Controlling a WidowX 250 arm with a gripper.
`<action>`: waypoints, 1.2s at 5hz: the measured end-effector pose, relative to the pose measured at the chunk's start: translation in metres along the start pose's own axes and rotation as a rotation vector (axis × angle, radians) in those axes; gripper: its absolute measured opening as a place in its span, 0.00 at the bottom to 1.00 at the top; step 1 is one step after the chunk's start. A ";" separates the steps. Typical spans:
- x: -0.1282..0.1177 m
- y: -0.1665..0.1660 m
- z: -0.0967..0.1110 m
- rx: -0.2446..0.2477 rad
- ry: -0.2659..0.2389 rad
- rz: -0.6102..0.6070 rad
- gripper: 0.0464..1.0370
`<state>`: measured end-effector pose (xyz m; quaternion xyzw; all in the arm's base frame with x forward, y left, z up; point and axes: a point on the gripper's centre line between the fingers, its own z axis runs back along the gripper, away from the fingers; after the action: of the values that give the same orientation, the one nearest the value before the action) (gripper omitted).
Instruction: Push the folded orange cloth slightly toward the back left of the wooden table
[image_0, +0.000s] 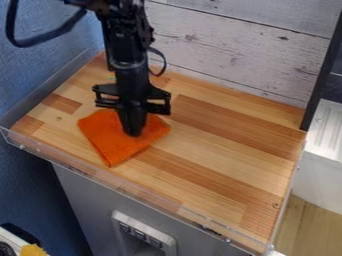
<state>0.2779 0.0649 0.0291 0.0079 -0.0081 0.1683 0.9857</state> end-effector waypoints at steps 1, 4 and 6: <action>0.001 0.002 -0.005 0.004 -0.011 0.054 0.02; -0.002 0.017 -0.020 0.006 0.014 0.114 0.02; 0.010 0.026 -0.021 -0.010 0.028 -0.013 0.02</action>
<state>0.2795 0.0929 0.0088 0.0010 0.0048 0.1619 0.9868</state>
